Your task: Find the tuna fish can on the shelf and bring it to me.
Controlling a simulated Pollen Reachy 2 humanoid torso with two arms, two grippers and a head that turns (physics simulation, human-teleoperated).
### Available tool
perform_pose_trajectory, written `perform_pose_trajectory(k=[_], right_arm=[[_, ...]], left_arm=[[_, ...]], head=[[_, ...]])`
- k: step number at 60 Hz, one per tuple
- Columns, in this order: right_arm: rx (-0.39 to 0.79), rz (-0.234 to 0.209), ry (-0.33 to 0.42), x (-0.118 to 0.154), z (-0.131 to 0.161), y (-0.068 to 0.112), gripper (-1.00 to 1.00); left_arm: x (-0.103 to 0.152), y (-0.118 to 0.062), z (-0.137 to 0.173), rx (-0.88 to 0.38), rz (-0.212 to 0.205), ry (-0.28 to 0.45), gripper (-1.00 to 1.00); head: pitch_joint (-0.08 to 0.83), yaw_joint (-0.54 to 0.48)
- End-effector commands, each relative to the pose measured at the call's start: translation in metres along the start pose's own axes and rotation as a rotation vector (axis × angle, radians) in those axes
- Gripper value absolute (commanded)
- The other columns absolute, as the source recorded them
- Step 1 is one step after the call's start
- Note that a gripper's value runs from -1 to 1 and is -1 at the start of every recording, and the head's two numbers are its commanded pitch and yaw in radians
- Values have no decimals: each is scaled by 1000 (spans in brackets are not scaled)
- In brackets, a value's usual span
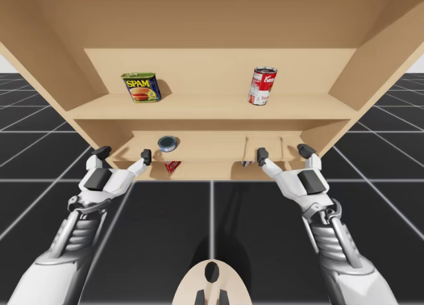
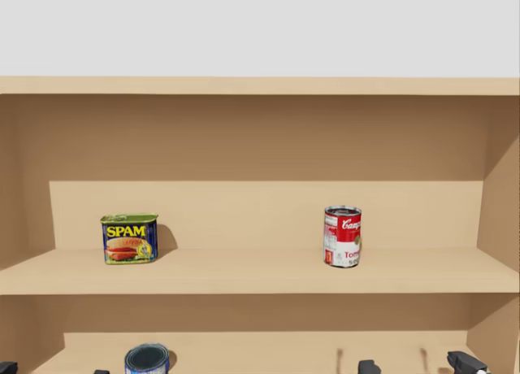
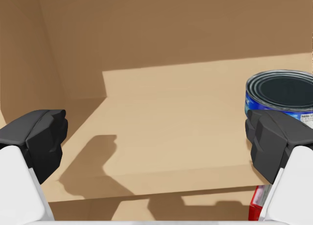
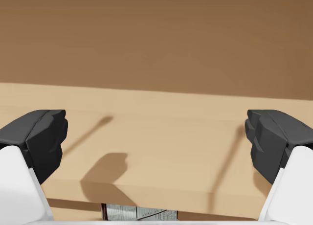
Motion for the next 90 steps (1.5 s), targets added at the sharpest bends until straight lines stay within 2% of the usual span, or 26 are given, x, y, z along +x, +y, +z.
perform_pose_trajectory(k=[1,10,22,42,60,64,69,78,90], right_arm=[[-37,-14,11,-2,3,4,-1000],[-28,-22,-2,3,4,2,-1000],[-57,-36,-3,5,4,-2,-1000],[-54,-25,-6,5,4,-2,-1000],[-46,-15,1,4,4,0,-1000],[-48,-13,2,4,4,0,-1000],[-49,-10,2,3,4,0,-1000],[-57,-10,5,2,4,-1,-1000],[-58,-9,0,2,4,-2,-1000]], left_arm=[[0,-1,1,-3,-5,-3,-1000],[1,-2,2,-10,2,-5,-1000],[4,-2,5,-19,8,-15,-1000],[11,-6,13,-39,-3,-47,-1000],[16,-13,19,-56,-21,-64,-1000],[19,-17,22,-69,-23,-57,-1000],[26,-25,28,-91,2,-41,-1000],[43,-50,38,-162,27,1,-1000],[49,-77,20,-193,40,29,-1000]], head=[[1,-15],[37,-12],[169,7],[358,193],[441,273],[443,275],[443,271],[433,267],[426,280]])
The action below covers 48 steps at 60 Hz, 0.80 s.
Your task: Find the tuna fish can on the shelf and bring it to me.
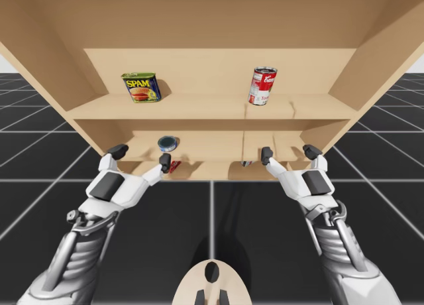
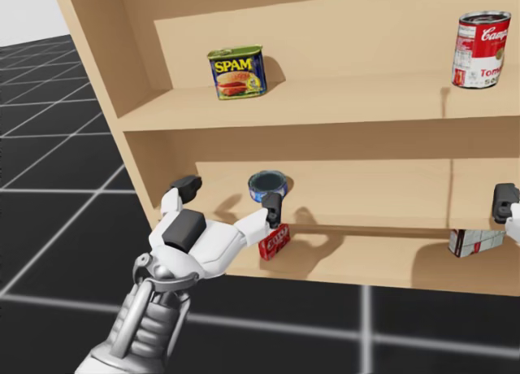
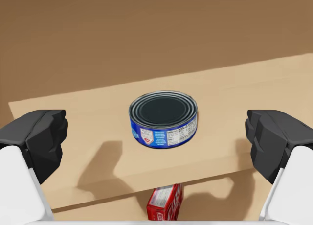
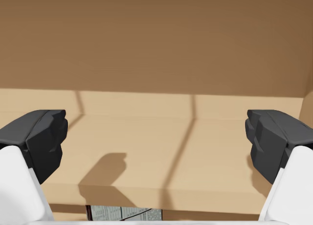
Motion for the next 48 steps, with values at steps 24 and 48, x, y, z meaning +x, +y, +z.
perform_pose_trajectory(k=[24,48], right_arm=[[-8,-10,-10,0,0,-2,-1000],[-12,-1,-8,-2,0,-2,-1000]], left_arm=[[-23,-22,-87,-8,90,116,-1000],[-58,-16,-123,-2,127,183,-1000]], head=[[429,283],[440,276]])
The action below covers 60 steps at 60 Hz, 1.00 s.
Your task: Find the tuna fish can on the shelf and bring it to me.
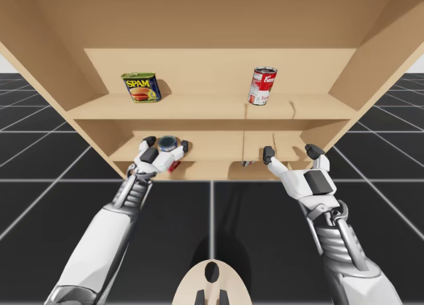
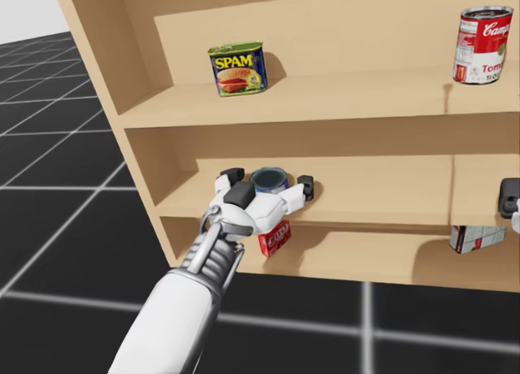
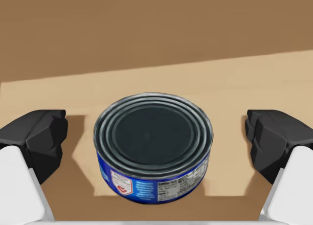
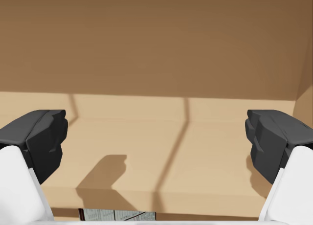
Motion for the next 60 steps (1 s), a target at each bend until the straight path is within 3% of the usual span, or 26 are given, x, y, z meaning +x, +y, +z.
perform_pose_trajectory(k=[1,7,15,17,19,20,31,43,60], right_arm=[[-3,-7,3,-2,0,2,-1000],[-4,-8,4,-2,0,2,-1000],[-3,-9,3,-2,0,1,-1000],[-3,-8,3,-2,0,1,-1000],[-3,-8,3,-2,0,1,-1000],[-4,-9,4,-2,0,1,-1000],[-6,-10,4,-2,-1,1,-1000],[-9,-13,4,-2,-1,1,-1000],[-4,-25,6,-2,-2,1,-1000]], left_arm=[[-16,-7,-15,-15,53,39,-1000],[-21,-5,-19,-30,80,50,-1000],[-24,-4,-22,-47,75,43,-1000],[-25,-5,-22,-43,74,43,-706],[-26,-5,-22,-45,75,46,468],[-26,-6,-20,-49,78,46,956],[-18,-12,-11,-64,82,23,1000],[6,-17,9,-80,61,-65,1000],[42,-27,71,-107,6,-206,1000]], head=[[440,276],[440,275],[438,274],[437,274],[438,274],[440,272],[443,272],[439,273],[433,274]])
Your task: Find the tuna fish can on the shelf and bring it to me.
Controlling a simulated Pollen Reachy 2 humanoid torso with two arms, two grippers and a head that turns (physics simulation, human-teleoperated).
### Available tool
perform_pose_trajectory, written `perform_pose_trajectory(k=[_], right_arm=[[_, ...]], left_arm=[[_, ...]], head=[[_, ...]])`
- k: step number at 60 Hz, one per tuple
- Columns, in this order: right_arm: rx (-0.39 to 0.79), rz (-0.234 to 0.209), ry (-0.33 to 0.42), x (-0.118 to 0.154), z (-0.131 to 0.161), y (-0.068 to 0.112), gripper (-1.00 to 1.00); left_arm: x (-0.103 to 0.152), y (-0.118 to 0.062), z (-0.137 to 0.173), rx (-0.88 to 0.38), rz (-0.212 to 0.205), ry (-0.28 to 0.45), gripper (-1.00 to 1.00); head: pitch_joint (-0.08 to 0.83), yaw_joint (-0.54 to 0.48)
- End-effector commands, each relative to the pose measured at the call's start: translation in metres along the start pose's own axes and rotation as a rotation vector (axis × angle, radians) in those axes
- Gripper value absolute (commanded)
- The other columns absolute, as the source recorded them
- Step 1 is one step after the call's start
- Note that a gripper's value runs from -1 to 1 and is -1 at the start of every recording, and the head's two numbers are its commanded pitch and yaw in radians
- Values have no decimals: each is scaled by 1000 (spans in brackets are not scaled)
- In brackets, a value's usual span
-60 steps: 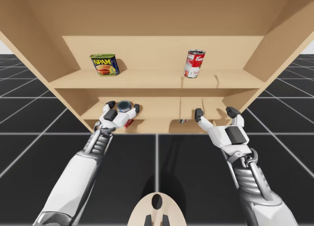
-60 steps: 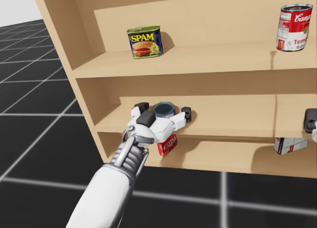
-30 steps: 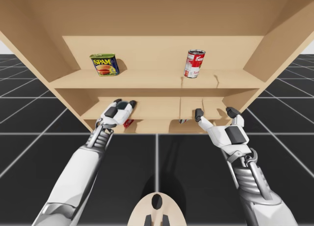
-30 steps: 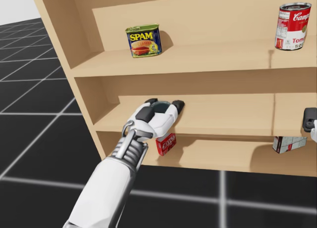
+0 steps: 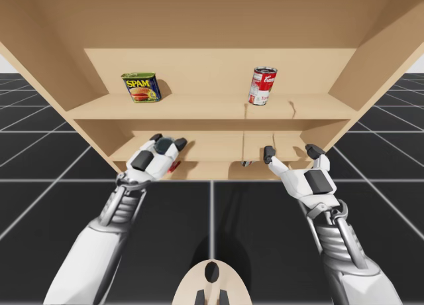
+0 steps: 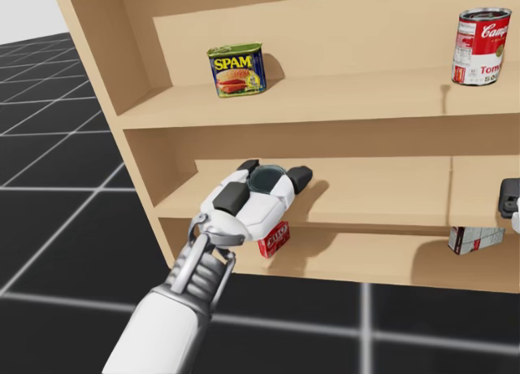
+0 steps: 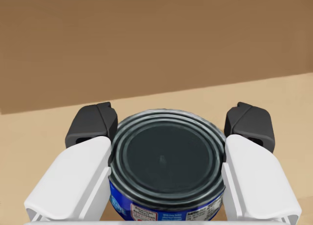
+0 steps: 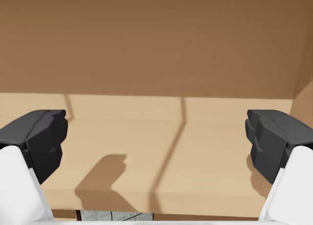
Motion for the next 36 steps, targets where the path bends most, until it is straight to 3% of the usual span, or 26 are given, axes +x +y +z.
perform_pose_trajectory(k=[1,10,24,36], right_arm=[[3,-21,4,-1,0,3,-1000],[9,-18,8,-1,1,2,-1000],[44,30,-12,-3,4,-1,-1000],[77,56,-18,-5,6,-1,-1000]], left_arm=[[30,-21,33,-34,1,-89,1000],[42,-29,69,-54,-16,-117,1000],[61,-47,132,-105,-70,-143,1000],[59,-51,165,-118,-81,-136,1000]], head=[[433,274],[434,274],[434,269],[436,260]])
